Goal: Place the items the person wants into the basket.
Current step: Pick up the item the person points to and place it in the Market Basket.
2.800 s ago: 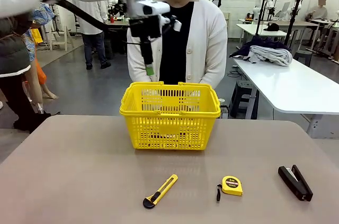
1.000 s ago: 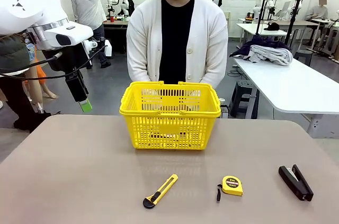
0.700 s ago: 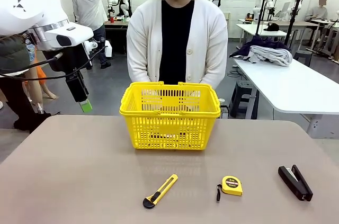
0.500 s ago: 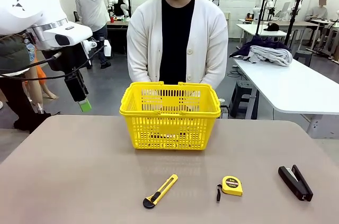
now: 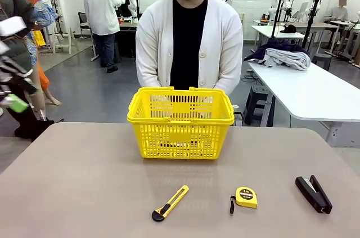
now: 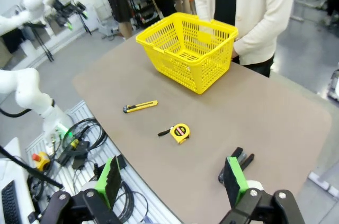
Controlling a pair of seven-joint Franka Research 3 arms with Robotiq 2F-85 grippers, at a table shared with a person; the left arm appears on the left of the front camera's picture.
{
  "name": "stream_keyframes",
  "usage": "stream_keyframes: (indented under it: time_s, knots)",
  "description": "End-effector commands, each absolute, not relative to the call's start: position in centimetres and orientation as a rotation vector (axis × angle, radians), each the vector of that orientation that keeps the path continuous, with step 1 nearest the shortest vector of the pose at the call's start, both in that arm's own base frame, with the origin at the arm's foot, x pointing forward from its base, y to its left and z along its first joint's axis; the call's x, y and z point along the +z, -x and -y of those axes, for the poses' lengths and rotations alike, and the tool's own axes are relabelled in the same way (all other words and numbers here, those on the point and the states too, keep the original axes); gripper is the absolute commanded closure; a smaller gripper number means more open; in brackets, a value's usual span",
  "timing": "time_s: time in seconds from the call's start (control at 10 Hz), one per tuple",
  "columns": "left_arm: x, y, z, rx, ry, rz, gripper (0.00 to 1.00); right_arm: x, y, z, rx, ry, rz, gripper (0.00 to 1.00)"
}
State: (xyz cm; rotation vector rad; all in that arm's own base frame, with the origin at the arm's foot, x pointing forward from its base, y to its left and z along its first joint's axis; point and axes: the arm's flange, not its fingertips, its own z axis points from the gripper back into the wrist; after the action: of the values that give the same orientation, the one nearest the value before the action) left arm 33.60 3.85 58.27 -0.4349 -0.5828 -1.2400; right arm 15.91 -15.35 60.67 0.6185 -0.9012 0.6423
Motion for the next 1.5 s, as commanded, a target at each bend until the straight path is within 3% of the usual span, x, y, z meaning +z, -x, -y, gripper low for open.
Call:
stream_keyframes:
  time_s: [0.0, 0.4, 0.9, 1.4]
  knots:
    - [57.8, -31.4, -7.4, -1.148, 0.531, 0.665, 0.0, 60.6, -16.0, 15.2, 0.658, -0.629, 0.907, 0.0]
    - [57.6, -28.6, -13.7, -1.092, 0.609, 0.746, 0.0, 60.6, -16.0, 15.2, 0.658, -0.629, 0.907, 0.0]
    - [56.8, -28.2, -14.1, -1.16, 0.599, 0.823, 0.0, 60.6, -16.0, 15.2, 0.658, -0.629, 0.907, 0.0]
    - [57.1, -28.3, -14.3, -1.149, 0.585, 0.804, 0.0, 60.6, -16.0, 15.2, 0.658, -0.629, 0.907, 0.0]
